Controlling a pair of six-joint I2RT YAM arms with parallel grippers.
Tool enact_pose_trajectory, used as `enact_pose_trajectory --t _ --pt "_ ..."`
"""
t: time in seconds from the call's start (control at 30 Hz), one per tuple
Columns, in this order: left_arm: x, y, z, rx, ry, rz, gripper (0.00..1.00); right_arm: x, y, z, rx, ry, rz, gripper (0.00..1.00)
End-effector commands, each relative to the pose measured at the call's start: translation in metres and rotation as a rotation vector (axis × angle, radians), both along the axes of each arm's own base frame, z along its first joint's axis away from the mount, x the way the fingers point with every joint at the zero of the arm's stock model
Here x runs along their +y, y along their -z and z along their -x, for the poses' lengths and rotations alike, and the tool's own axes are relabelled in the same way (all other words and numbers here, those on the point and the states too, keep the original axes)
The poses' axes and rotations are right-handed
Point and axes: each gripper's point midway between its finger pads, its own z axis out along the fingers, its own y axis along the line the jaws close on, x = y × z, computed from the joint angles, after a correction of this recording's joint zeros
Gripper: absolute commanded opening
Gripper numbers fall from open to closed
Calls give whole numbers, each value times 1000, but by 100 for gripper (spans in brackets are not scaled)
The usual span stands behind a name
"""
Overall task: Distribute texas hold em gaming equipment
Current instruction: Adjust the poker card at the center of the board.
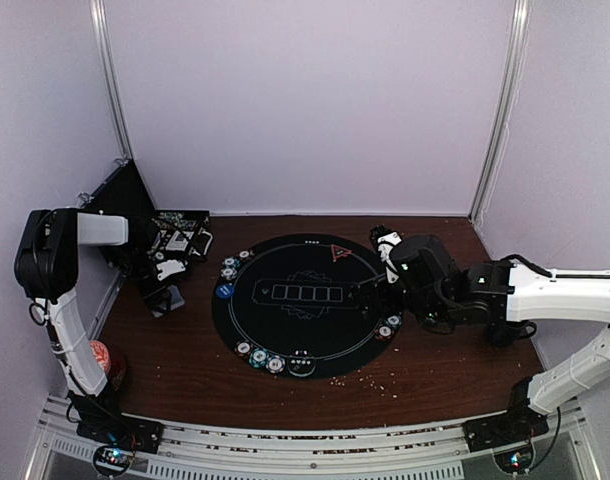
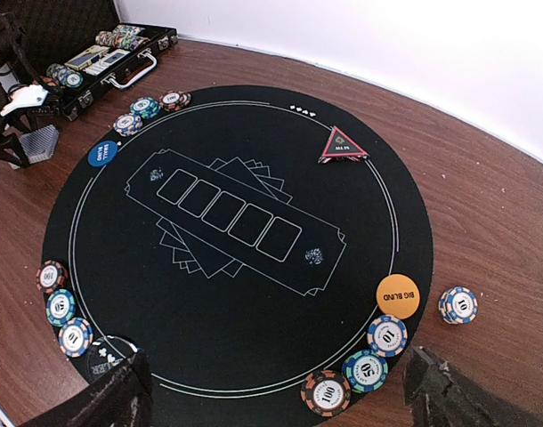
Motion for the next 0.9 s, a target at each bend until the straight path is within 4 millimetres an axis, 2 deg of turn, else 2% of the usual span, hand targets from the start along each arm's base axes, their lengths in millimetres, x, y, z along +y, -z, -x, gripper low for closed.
enact_pose_trajectory --t 0.0,0.1,0.37,0.5,0.87 --pt "-1 58 51 223 45 -20 46 1 -8 -2 -20 9 -7 100" --pt "-5 50 45 199 43 -1 40 2 -7 -2 -18 7 -7 100" --pt "-14 15 25 99 50 53 29 3 -7 -3 -18 8 -7 100" --pt "-18 12 26 101 54 69 23 3 -7 -3 -17 6 -6 100" --pt "-29 -4 22 61 73 123 14 12 -9 -5 -6 6 -38 100"
